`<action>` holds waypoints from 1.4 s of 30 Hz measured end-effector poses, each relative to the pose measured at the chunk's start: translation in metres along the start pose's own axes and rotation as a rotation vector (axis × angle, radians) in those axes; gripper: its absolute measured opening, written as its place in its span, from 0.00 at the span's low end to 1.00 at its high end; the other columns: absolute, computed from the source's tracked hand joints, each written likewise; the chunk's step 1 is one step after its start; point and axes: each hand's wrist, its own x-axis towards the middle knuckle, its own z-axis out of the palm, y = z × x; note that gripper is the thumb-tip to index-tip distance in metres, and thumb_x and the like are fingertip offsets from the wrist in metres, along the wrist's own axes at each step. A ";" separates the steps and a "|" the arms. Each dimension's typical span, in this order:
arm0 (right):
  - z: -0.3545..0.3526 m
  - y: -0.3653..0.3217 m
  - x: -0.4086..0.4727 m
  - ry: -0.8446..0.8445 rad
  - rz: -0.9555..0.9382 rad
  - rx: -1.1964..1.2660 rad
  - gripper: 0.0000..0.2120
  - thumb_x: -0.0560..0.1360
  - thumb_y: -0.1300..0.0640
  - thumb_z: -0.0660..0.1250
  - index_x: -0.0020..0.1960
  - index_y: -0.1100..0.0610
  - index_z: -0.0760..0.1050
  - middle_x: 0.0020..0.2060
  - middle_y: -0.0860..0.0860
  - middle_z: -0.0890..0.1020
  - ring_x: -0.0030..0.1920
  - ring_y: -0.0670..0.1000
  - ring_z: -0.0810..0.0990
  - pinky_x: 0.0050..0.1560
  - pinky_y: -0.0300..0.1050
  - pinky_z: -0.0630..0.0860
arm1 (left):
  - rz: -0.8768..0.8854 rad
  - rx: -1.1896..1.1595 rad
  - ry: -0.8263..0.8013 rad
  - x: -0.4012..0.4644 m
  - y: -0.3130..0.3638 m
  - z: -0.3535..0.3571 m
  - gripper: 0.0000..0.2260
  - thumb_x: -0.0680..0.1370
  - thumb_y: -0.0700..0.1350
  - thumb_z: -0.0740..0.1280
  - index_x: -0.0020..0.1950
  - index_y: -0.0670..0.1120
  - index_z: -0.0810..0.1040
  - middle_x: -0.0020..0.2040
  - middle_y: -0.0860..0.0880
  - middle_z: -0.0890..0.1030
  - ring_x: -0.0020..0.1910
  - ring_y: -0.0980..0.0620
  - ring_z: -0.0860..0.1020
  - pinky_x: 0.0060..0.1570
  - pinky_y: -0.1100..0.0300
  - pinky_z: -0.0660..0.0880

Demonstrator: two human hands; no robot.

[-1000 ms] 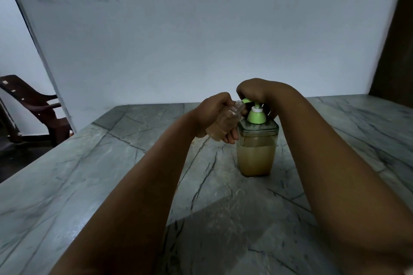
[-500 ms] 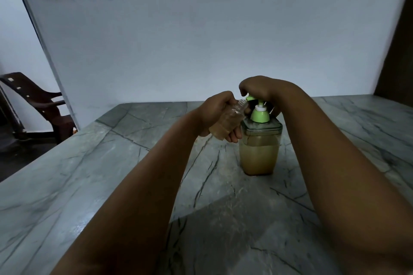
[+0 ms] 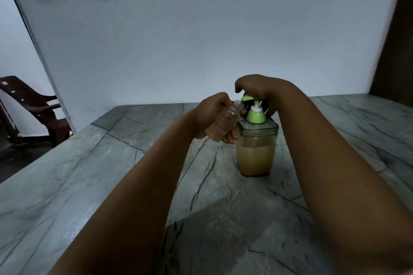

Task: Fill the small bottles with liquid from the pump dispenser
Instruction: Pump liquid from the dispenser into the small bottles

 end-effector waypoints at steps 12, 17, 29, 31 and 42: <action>0.006 0.000 0.000 -0.015 -0.019 -0.134 0.09 0.75 0.60 0.53 0.42 0.60 0.70 0.41 0.58 0.75 0.31 0.53 0.67 0.35 0.40 0.67 | -0.007 0.019 -0.001 0.001 0.000 -0.002 0.24 0.78 0.47 0.45 0.45 0.35 0.77 0.31 0.35 0.79 0.29 0.40 0.78 0.31 0.58 0.75; 0.003 0.002 0.004 -0.002 -0.028 -0.003 0.12 0.79 0.54 0.51 0.48 0.61 0.69 0.43 0.59 0.75 0.36 0.54 0.69 0.38 0.43 0.68 | -0.001 0.028 0.006 0.000 0.001 -0.002 0.24 0.78 0.47 0.45 0.52 0.31 0.73 0.31 0.36 0.80 0.29 0.41 0.78 0.32 0.57 0.75; -0.005 0.000 0.006 0.138 -0.086 0.097 0.20 0.75 0.53 0.53 0.45 0.66 0.78 0.37 0.56 0.84 0.38 0.59 0.79 0.42 0.46 0.75 | -0.014 0.039 -0.011 0.000 0.000 -0.001 0.24 0.78 0.48 0.45 0.46 0.33 0.74 0.32 0.37 0.80 0.30 0.42 0.79 0.33 0.58 0.75; 0.000 -0.002 0.002 0.107 -0.065 0.018 0.13 0.77 0.57 0.53 0.43 0.64 0.72 0.35 0.57 0.78 0.34 0.57 0.74 0.37 0.43 0.71 | -0.019 0.043 -0.004 -0.001 -0.001 0.001 0.23 0.78 0.48 0.45 0.46 0.33 0.74 0.32 0.36 0.80 0.29 0.41 0.79 0.33 0.58 0.75; 0.008 -0.007 0.008 0.078 -0.048 -0.068 0.15 0.80 0.62 0.54 0.34 0.57 0.64 0.33 0.51 0.68 0.31 0.48 0.67 0.34 0.39 0.68 | -0.016 0.050 0.018 0.001 0.000 0.004 0.25 0.78 0.48 0.45 0.41 0.32 0.74 0.31 0.37 0.80 0.29 0.41 0.79 0.34 0.56 0.76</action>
